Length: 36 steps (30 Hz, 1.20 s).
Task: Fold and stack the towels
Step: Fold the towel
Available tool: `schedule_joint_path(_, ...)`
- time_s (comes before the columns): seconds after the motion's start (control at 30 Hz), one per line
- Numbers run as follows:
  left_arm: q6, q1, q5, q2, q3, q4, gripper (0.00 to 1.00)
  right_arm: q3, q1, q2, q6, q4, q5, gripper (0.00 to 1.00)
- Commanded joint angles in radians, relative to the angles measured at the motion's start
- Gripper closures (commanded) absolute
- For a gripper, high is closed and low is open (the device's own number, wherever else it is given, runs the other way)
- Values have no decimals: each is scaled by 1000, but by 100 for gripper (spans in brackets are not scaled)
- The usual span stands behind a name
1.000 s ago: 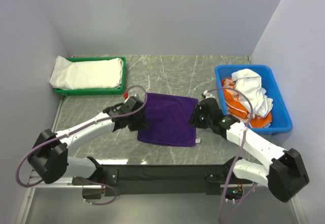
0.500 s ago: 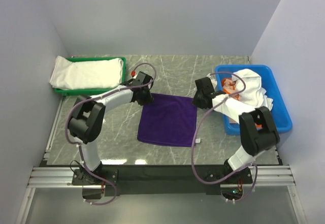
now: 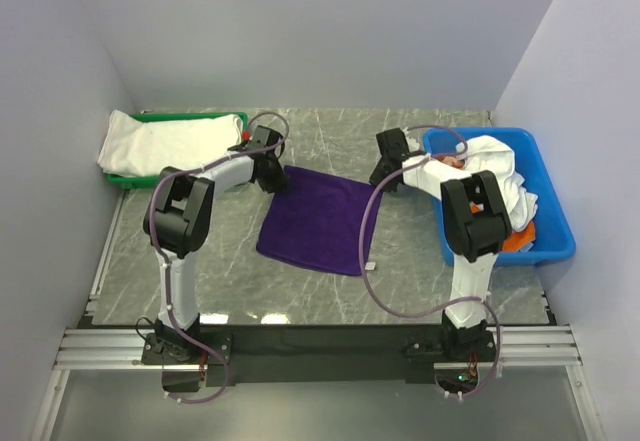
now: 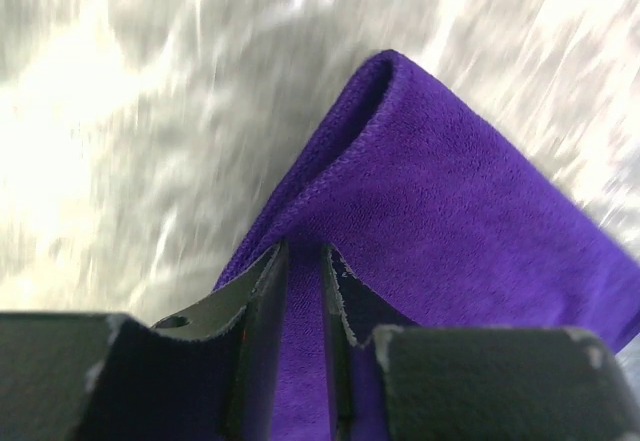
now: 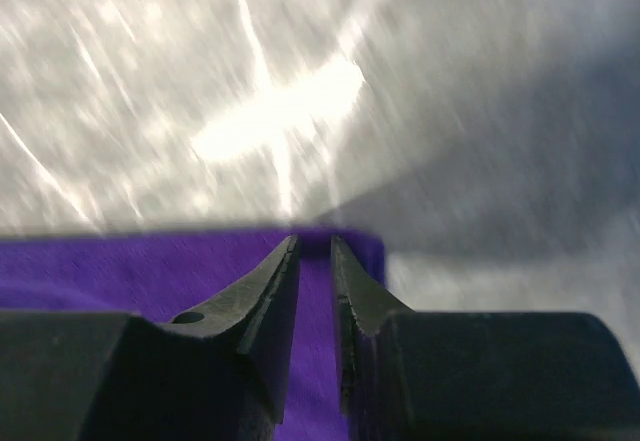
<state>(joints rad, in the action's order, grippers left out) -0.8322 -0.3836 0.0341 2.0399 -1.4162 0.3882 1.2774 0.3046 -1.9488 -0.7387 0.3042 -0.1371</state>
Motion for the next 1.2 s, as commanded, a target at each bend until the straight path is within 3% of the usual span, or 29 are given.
schedule_joint_path(0.0,12,34,-3,75,-84,40,73,127,-25,-76,4,47,-9,73)
schedule_joint_path(0.23,5,43,-72,140,-193,64,67,462,-59,-269,30,167,22,72)
schedule_joint_path(0.33,11,43,-69,108,-191,81,64,502,-58,-274,77,185,27,72)
schedule_joint_path(0.57,44,43,-39,-76,-121,95,48,280,-35,-27,188,148,22,69)
schedule_joint_path(0.67,71,41,-39,-185,-81,106,32,188,5,39,177,154,11,69)
schedule_joint_path(0.8,145,41,55,-351,-32,133,3,77,47,62,136,125,17,70)
schedule_joint_path(0.9,204,43,133,-453,20,153,1,51,65,36,104,116,34,71)
schedule_joint_path(1.03,269,45,211,-584,123,129,1,39,68,-2,75,90,57,87)
schedule_joint_path(1.17,300,45,240,-691,265,92,1,109,59,-82,90,122,35,87)
